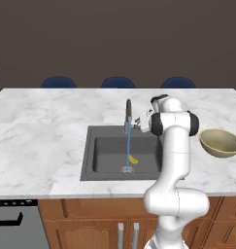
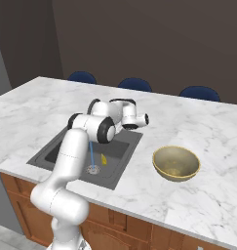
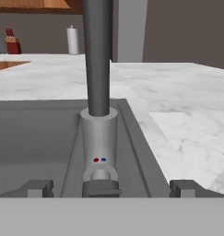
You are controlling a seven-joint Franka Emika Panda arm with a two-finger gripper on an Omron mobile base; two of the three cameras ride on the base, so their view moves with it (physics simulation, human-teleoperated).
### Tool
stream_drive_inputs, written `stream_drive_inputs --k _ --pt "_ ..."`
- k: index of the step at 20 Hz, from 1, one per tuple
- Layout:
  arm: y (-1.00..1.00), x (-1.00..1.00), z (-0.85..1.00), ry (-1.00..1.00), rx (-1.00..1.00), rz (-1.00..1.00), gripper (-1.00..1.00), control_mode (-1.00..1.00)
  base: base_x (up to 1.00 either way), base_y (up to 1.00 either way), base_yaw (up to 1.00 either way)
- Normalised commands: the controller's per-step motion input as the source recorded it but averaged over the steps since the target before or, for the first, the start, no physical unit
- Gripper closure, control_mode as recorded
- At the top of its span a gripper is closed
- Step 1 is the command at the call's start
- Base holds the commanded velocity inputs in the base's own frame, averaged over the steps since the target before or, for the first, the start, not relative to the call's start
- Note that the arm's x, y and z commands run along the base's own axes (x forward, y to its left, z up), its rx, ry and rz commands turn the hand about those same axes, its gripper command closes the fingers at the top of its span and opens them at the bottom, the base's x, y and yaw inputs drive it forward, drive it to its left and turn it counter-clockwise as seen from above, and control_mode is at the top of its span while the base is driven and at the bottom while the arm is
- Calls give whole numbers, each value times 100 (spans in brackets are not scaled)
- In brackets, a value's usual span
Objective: Turn on the sink faucet. Then move the lemon wedge from the counter to the sink. Turn off the sink. Move the vegetable from the sink to the pot next to the stove. Finally move the pot to the front left burner.
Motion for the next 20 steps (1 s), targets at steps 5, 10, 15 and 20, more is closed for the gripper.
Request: stream_drive_inputs --k 5,10,15,20 --pt "21 0 -2 2 0 1 -100 -100 0 0 0" --pt "29 0 0 3 0 1 -100 -100 0 0 0" --pt "43 0 4 4 0 0 -100 -100 0 0 0" --pt "56 0 11 5 0 0 -100 -100 0 0 0"
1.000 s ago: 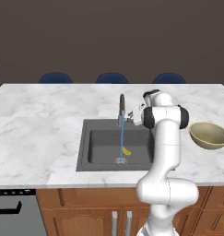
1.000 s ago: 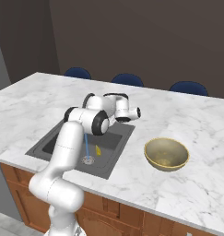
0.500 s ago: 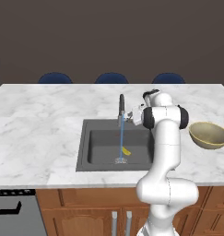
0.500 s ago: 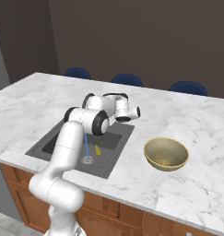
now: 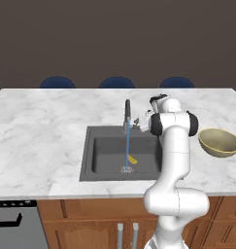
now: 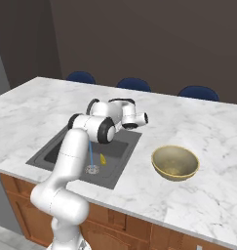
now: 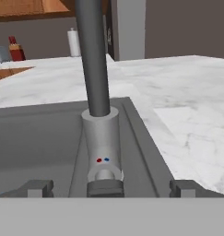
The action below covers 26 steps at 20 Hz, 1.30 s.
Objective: Turn on the sink faucet. Then move the lemon wedge from the counter to the sink. Turn off the sink. Move the vegetable from the sink to the pot next to the stove. Finally move the pot to the front left burner.
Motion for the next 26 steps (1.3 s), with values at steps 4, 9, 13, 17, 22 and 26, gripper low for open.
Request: stream_drive_inputs --k 4,9,13,17,22,26 --pt "58 0 13 6 0 0 -100 -100 0 0 0" --pt "59 0 18 5 0 0 -100 -100 0 0 0" --pt "64 0 22 5 0 0 -100 -100 0 0 0" --pt "64 0 21 4 0 0 -100 -100 0 0 0" --pt "63 0 15 4 0 0 -100 -100 0 0 0" --pt "23 0 3 0 0 0 -100 -100 0 0 0"
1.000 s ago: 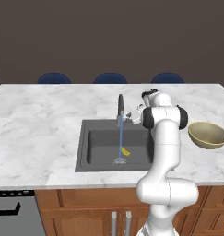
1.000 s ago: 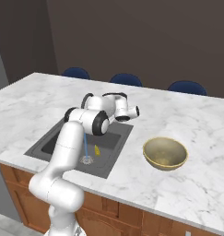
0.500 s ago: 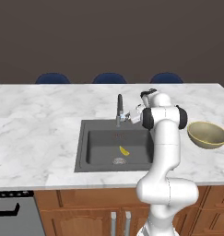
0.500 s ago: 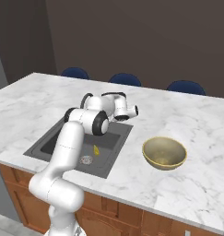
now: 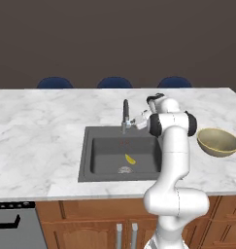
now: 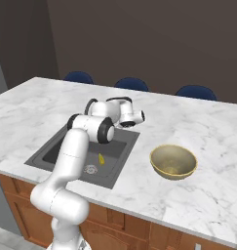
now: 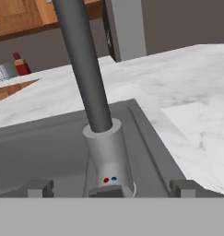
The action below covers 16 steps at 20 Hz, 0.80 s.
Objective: Turn on the sink faucet. Then move the lemon wedge from the counter to the sink. Turn off the sink. Move the vegetable from the sink to the pot next to the stove. Finally move the pot to the front left burner.
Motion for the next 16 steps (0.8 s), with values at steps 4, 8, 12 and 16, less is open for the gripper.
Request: stream_drive_inputs --k 4,8,12,16 --pt "-13 -3 4 -1 1 0 -100 -100 0 0 0" --pt "-41 -7 4 -2 4 0 -100 -100 0 0 0" --pt "-55 -11 0 -3 6 0 -100 -100 0 0 0" --pt "-33 -29 4 -3 5 0 -100 -100 0 0 0"
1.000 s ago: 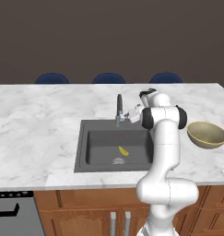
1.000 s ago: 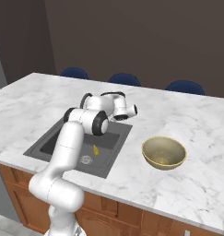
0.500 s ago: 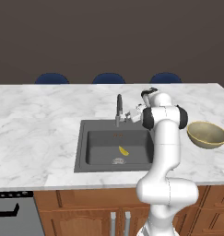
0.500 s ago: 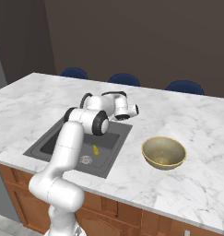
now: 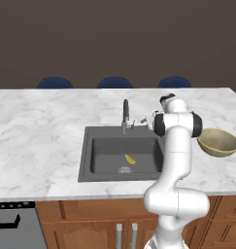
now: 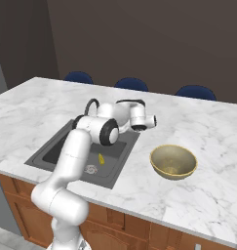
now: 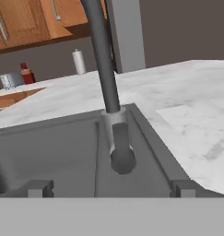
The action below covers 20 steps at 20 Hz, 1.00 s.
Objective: Turn on the sink faucet. Then move the lemon wedge from the counter to the sink. Turn off the sink. Move the vegetable from the sink to the pot next to the stove. Finally move the pot to the front left burner.
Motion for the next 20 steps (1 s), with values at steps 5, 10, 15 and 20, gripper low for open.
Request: stream_drive_inputs --k 5,10,15,20 --pt "0 -64 25 0 1 -7 -100 -100 0 0 0" --pt "10 -70 43 0 0 -11 -100 -100 0 0 0" --pt "34 -64 42 0 0 -16 -100 -100 0 0 0" --pt "44 -53 47 1 0 -20 -100 -100 0 0 0"
